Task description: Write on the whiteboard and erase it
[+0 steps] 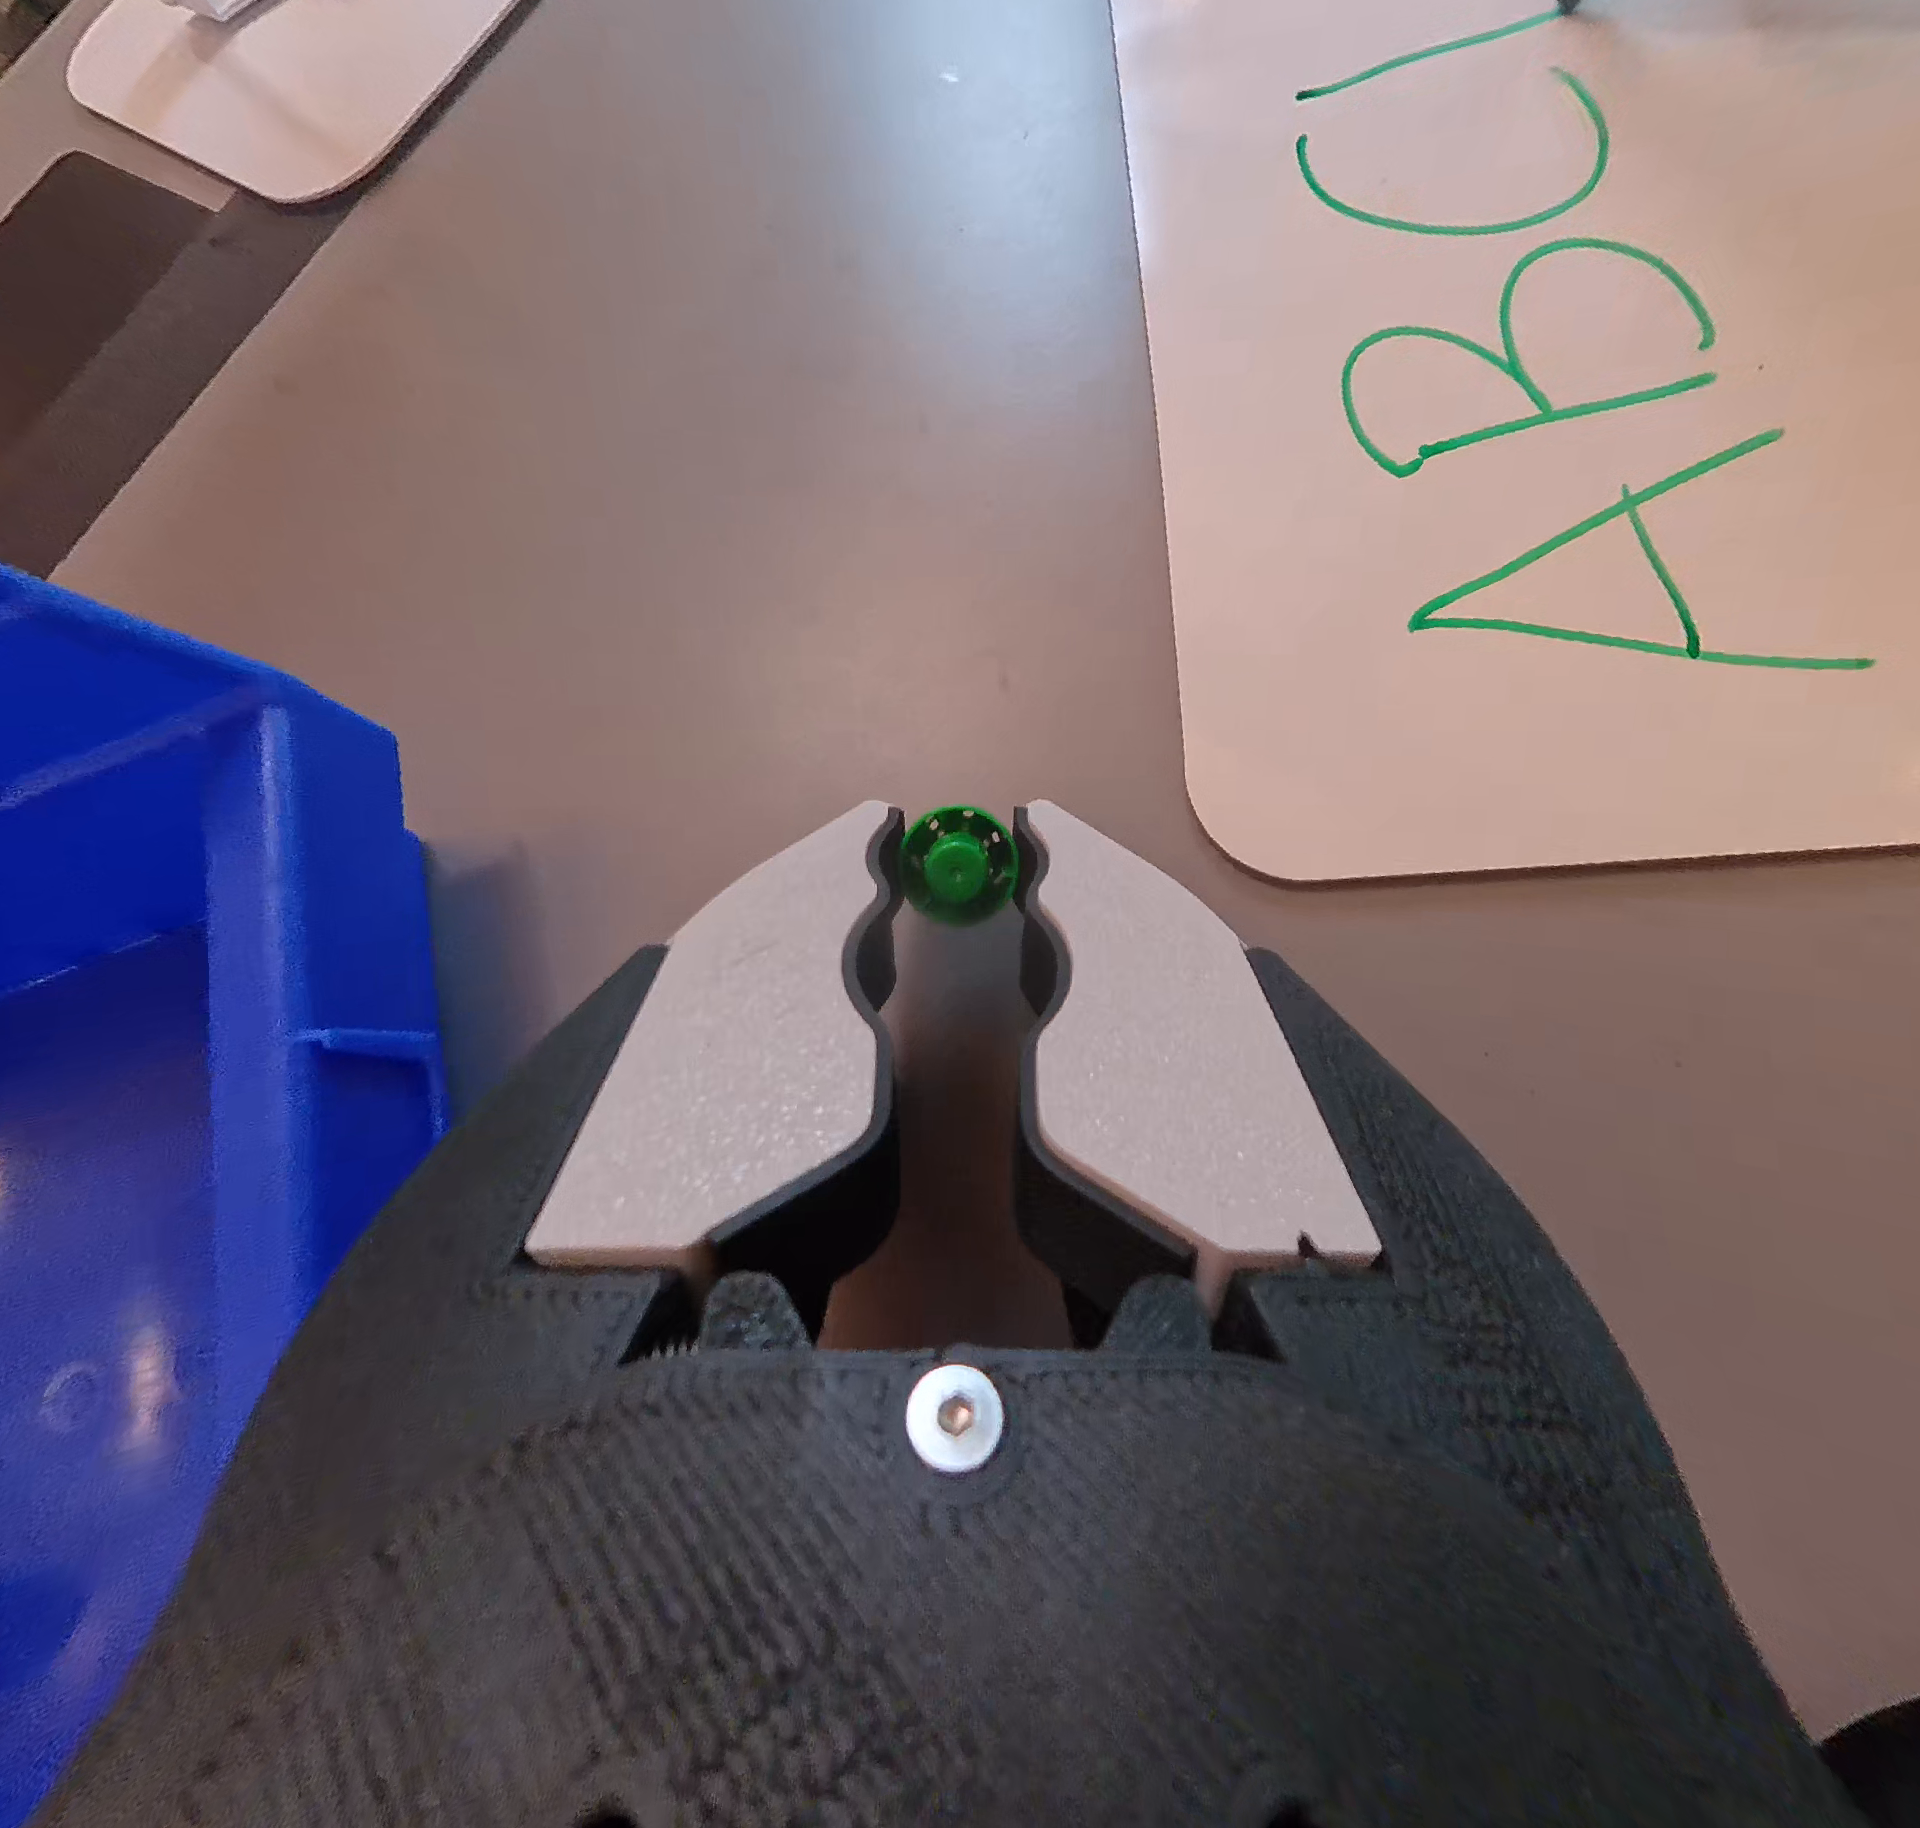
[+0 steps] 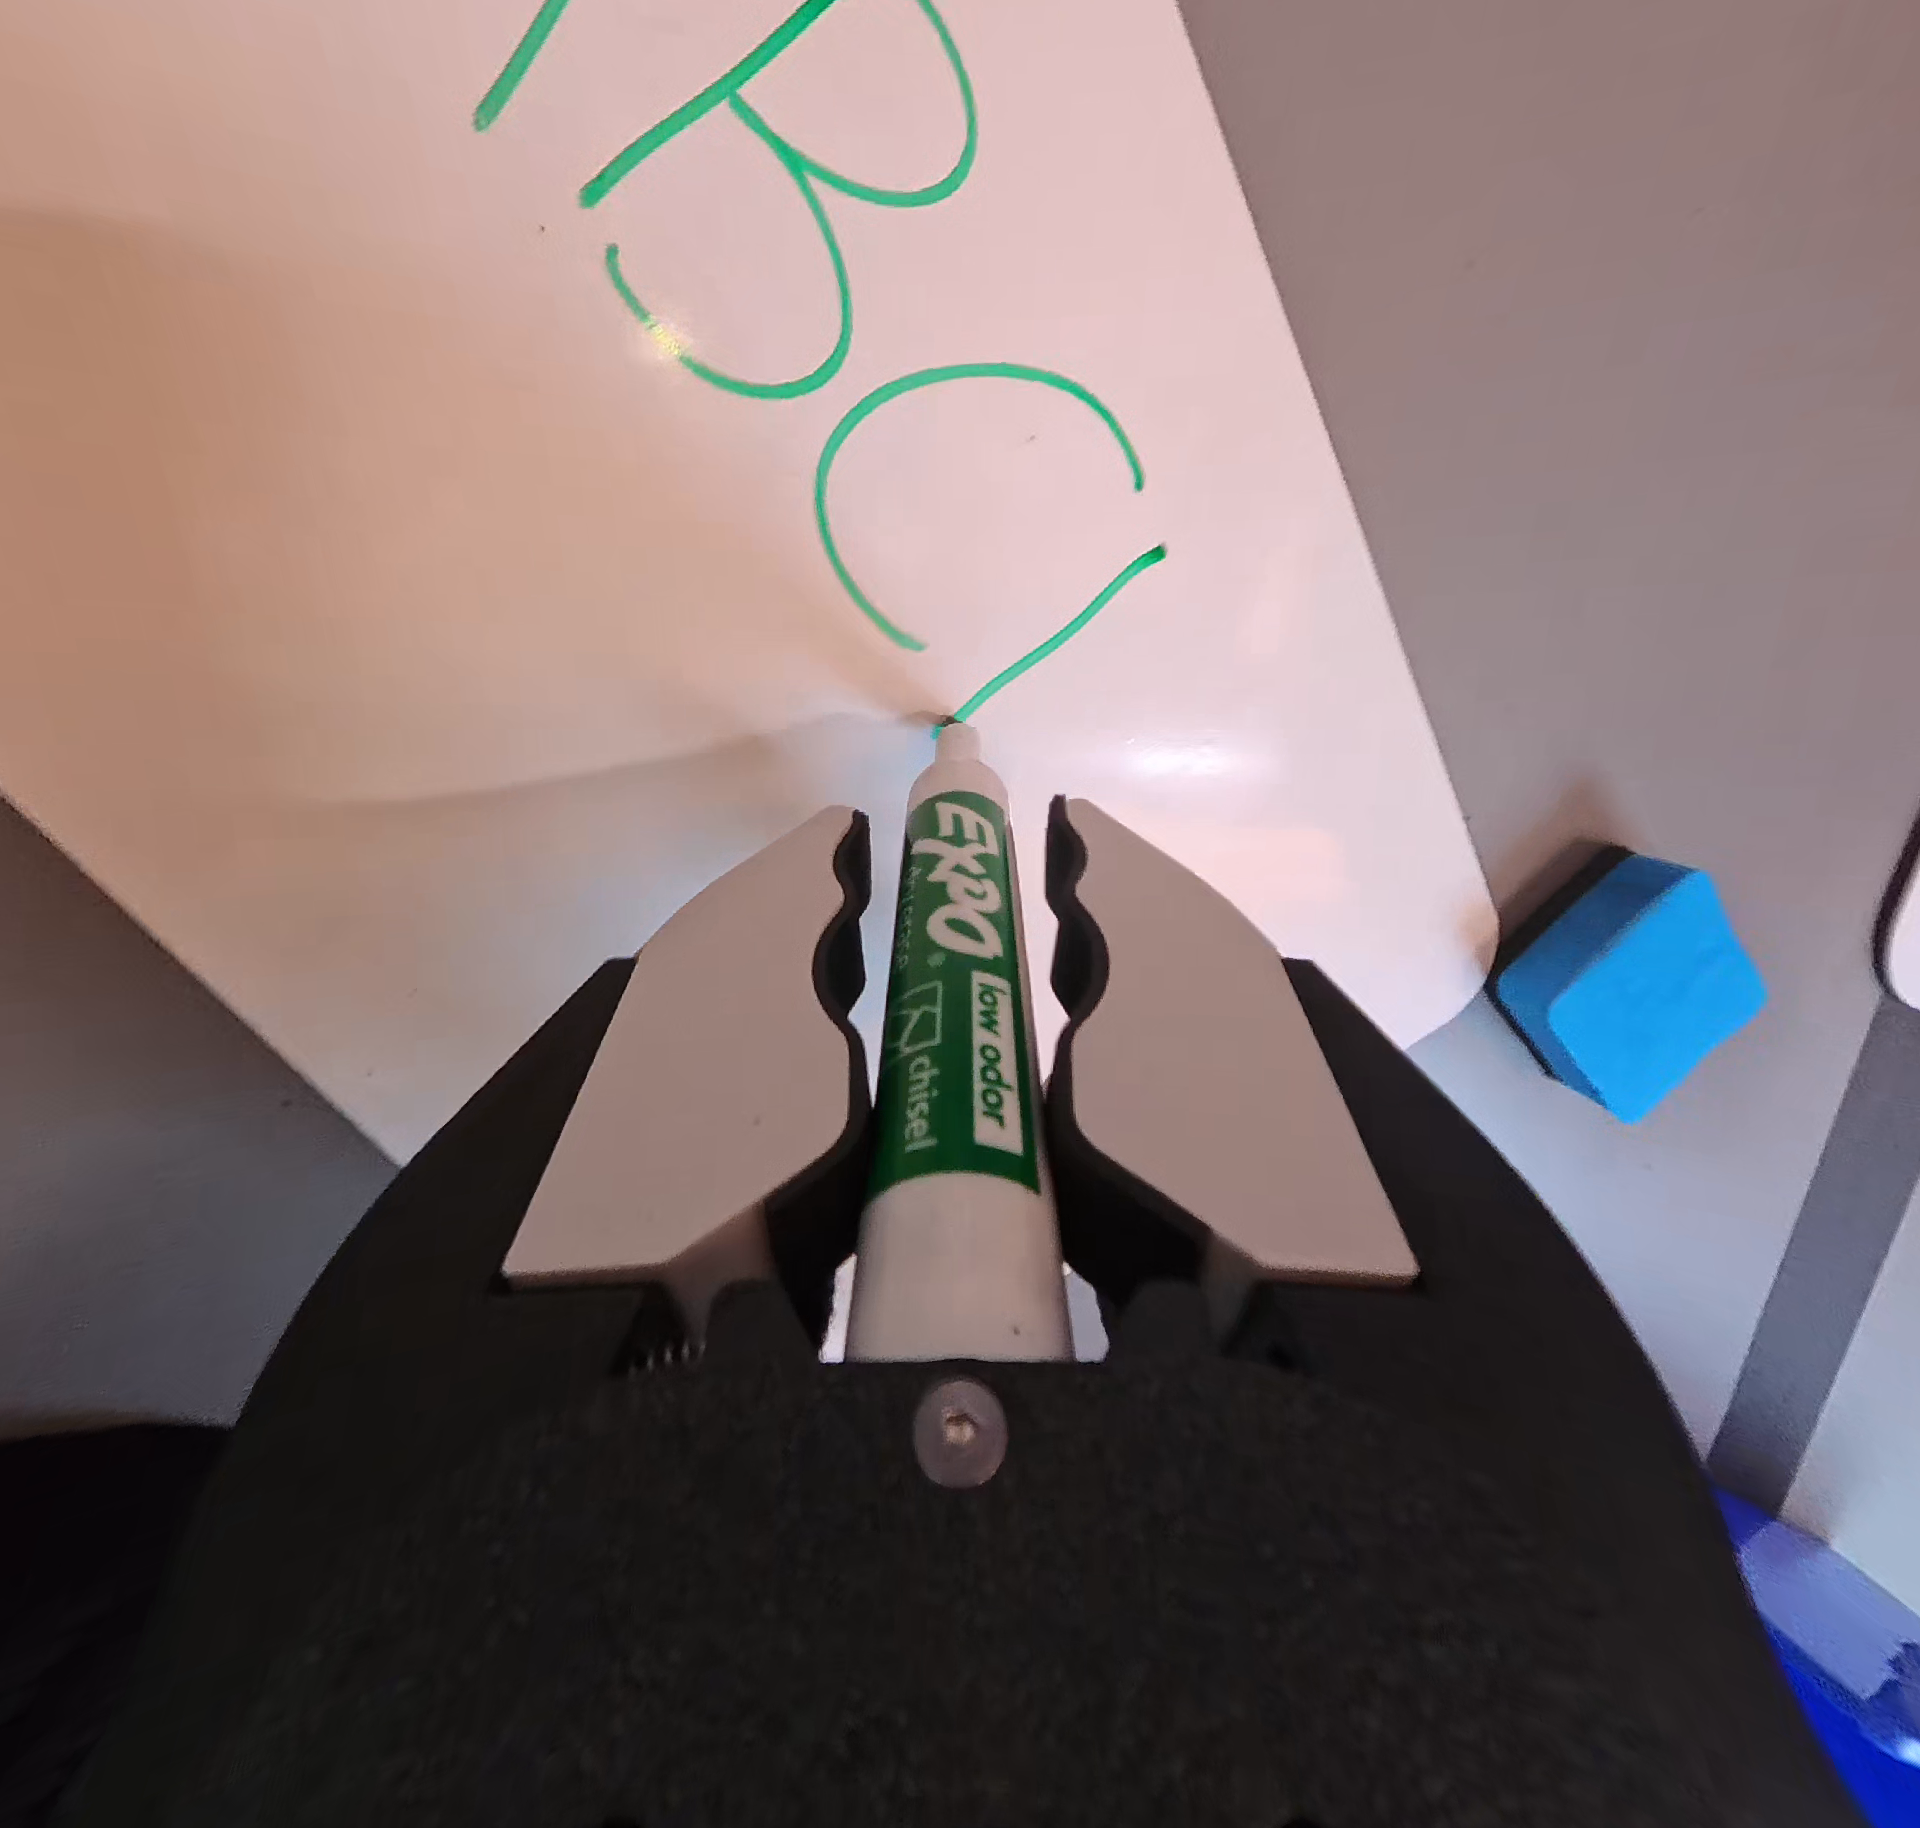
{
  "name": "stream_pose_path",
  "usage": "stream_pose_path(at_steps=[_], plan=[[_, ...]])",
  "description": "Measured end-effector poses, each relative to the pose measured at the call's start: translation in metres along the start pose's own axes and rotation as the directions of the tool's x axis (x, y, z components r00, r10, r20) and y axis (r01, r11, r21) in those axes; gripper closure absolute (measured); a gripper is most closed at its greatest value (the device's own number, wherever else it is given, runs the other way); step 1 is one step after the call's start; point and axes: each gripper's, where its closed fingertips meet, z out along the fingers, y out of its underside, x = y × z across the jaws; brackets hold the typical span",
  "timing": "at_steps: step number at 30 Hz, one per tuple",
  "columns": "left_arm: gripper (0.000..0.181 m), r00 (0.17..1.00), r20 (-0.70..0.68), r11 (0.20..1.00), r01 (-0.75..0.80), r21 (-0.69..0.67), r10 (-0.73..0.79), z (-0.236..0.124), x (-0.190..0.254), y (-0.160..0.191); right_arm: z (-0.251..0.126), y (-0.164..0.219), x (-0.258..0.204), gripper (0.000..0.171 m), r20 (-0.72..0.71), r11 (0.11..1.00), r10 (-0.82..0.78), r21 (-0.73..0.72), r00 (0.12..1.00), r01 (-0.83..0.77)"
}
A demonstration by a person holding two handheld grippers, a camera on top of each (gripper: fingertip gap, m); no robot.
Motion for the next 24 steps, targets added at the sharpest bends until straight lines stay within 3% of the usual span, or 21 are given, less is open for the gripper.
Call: stream_pose_path(at_steps=[11, 17, 24], plan=[[0.161, 1.000, 0.002, 1.000, 0.011, -0.015, -0.011, 0.002, 0.001, 0.004, 0.020, -0.029, 0.043, 0.138, -0.082, 0.998, -0.008, 0.068, 0.997, 0.014], [0.161, 1.000, -0.002, 1.000, 0.011, -0.016, -0.011, 0.003, 0.001, 0.004, 0.013, -0.002, 0.052, 0.138, -0.104, 0.999, 0.038, 0.027, 0.994, -0.036], [0.161, 1.000, -0.005, 1.000, 0.016, -0.015, -0.016, 0.003, 0.001, 0.004, 0.000, 0.014, 0.016, 0.138, -0.053, 0.999, 0.039, 0.000, 0.998, -0.039]])
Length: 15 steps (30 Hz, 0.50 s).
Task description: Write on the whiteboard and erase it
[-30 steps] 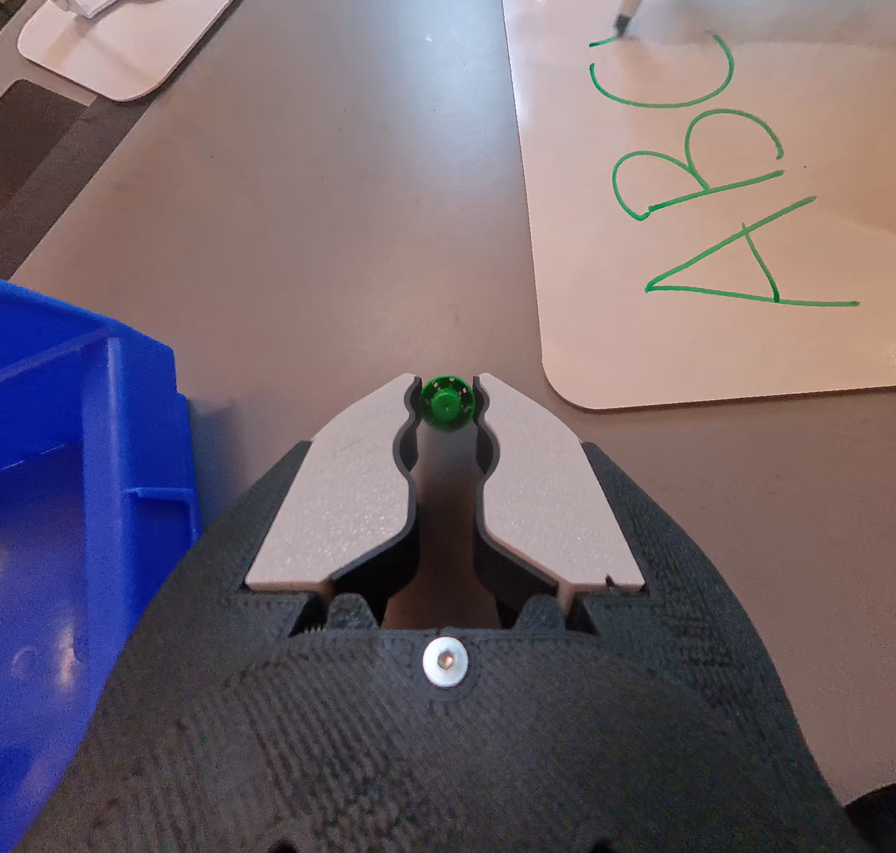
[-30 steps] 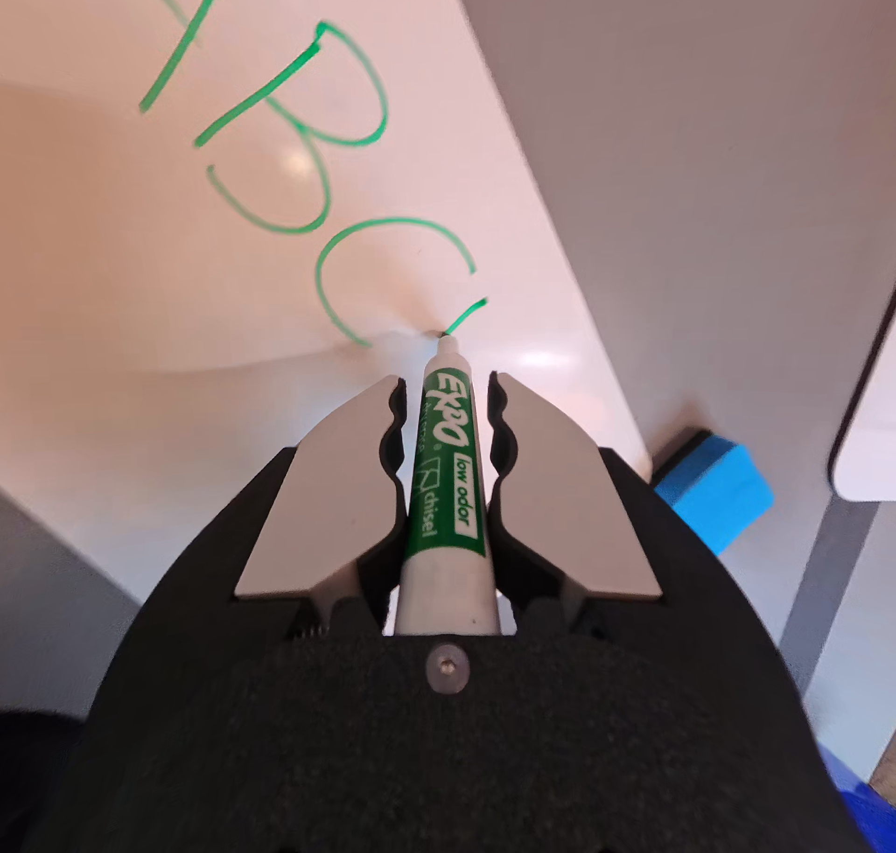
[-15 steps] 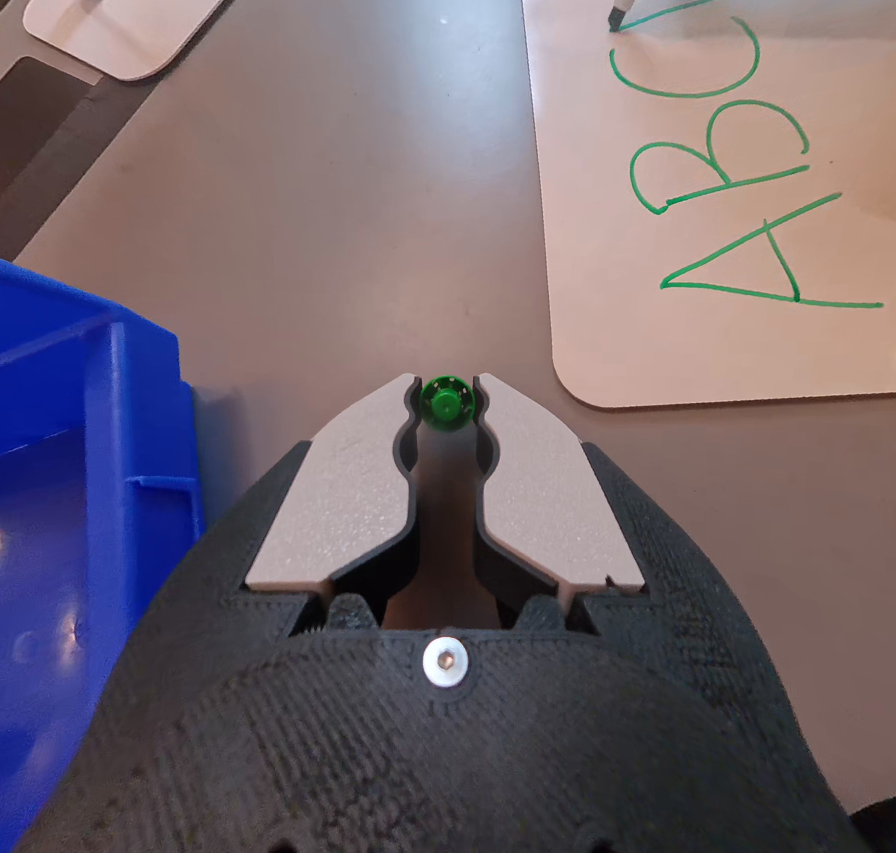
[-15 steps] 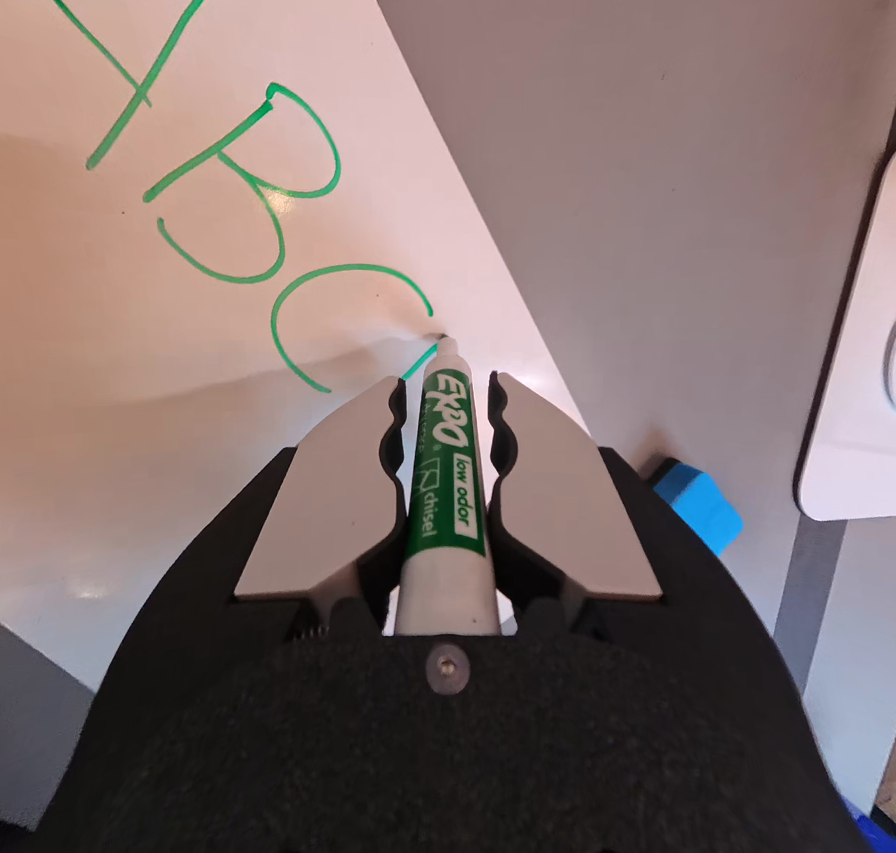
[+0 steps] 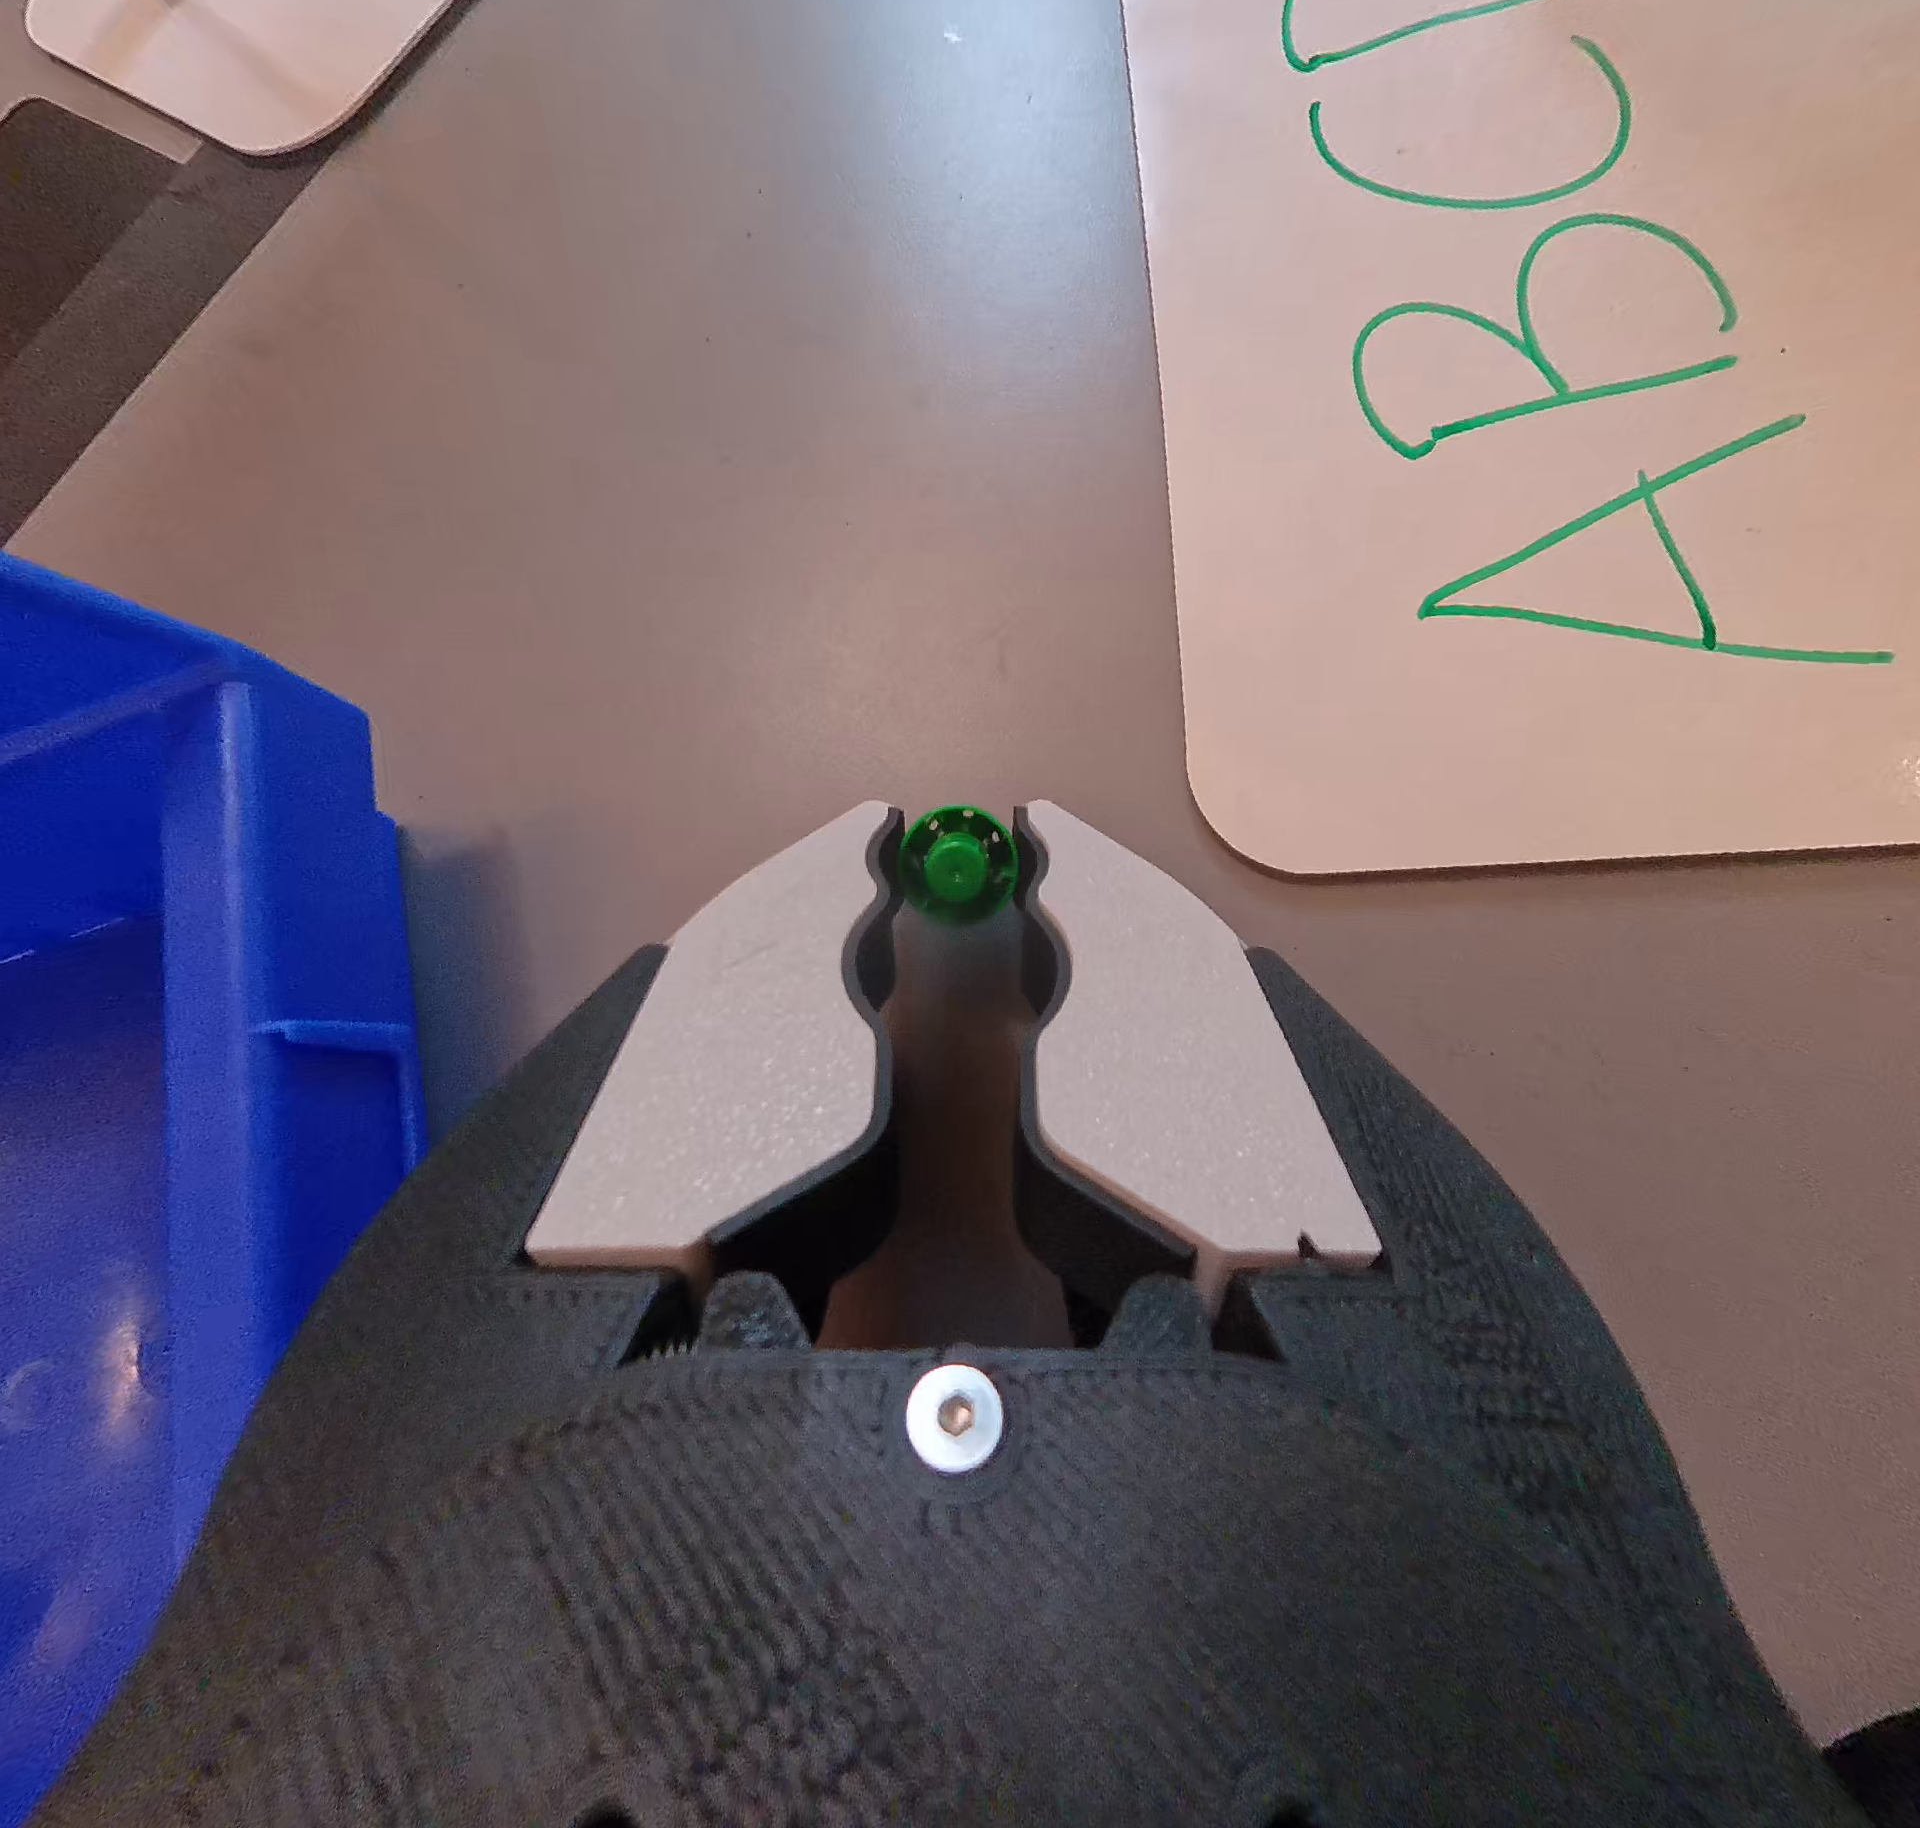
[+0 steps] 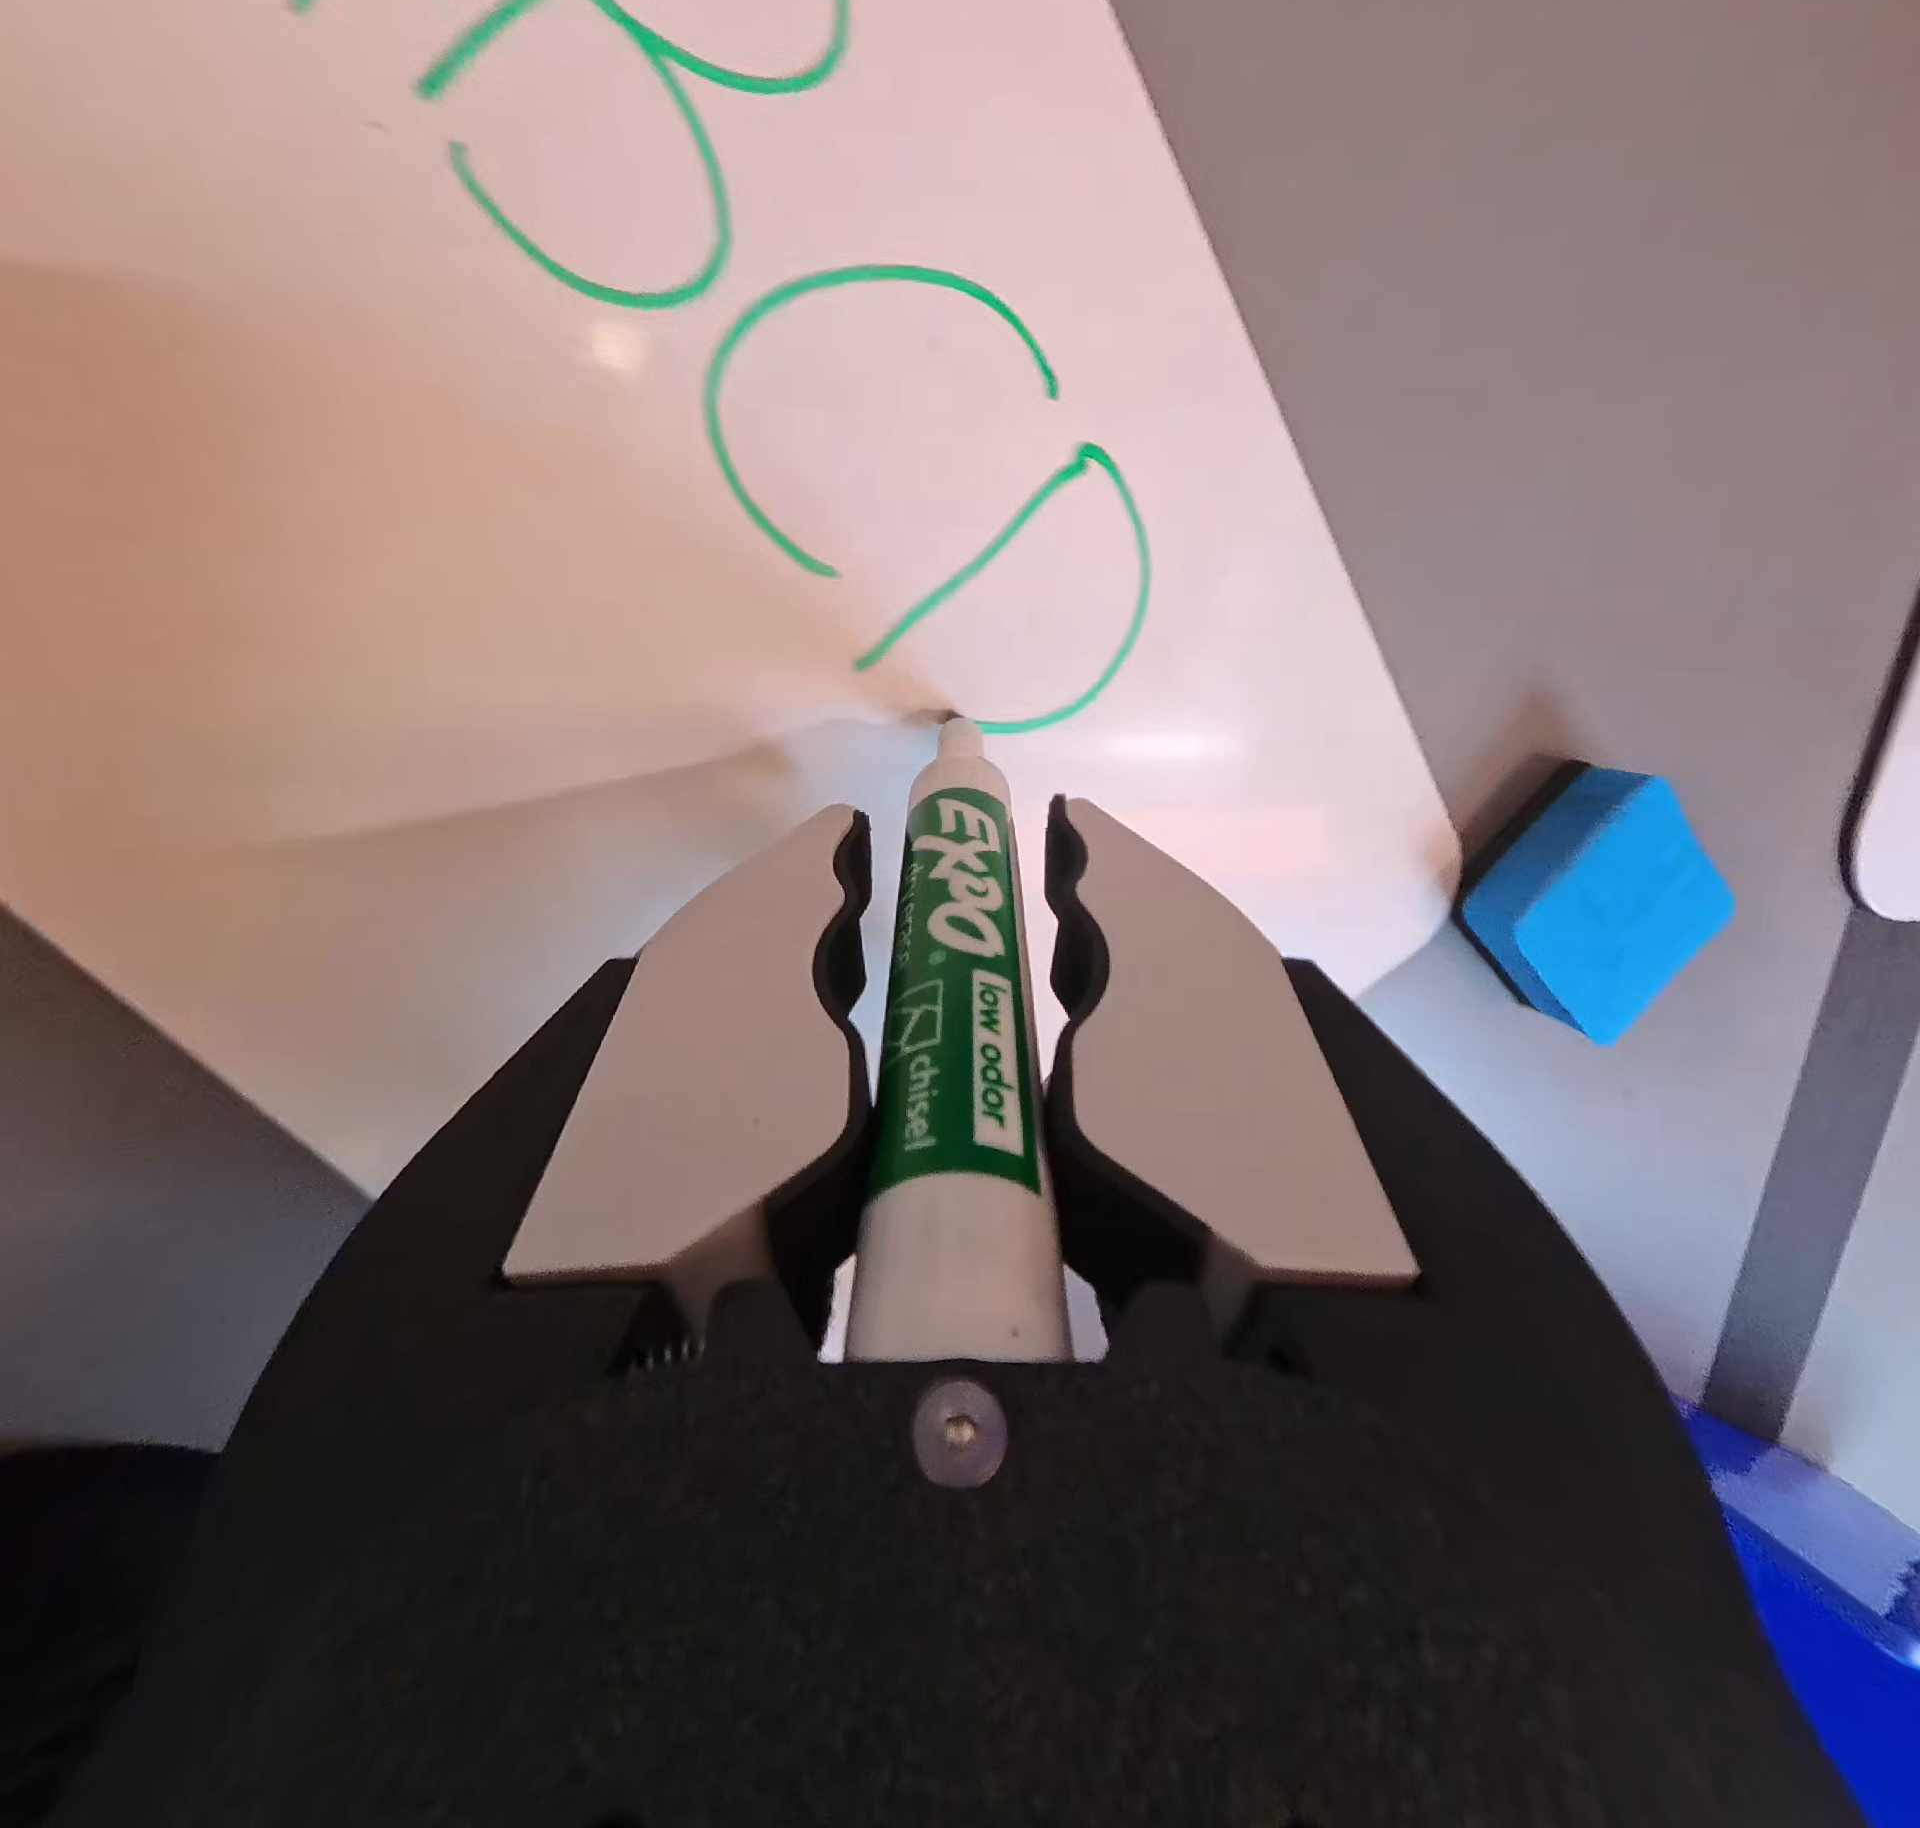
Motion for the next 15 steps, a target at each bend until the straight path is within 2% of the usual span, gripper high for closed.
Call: stream_pose_path(at_steps=[4, 9, 15], plan=[[0.161, 1.000, 0.001, 1.000, 0.003, 0.002, -0.003, 0.000, 0.000, 0.000, 0.000, -0.013, -0.015, 0.138, 0.015, 0.999, -0.033, 0.031, 0.999, 0.033], [0.161, 1.000, 0.001, 1.000, 0.003, 0.001, -0.003, 0.000, 0.000, 0.000, -0.006, -0.002, 0.019, 0.138, -0.025, 0.996, 0.064, 0.066, 0.998, -0.062], [0.161, 1.000, -0.003, 1.000, 0.007, 0.006, -0.007, 0.000, -0.001, 0.000, 0.007, -0.007, 0.041, 0.138, -0.047, 0.997, 0.050, 0.056, 0.998, -0.048]])
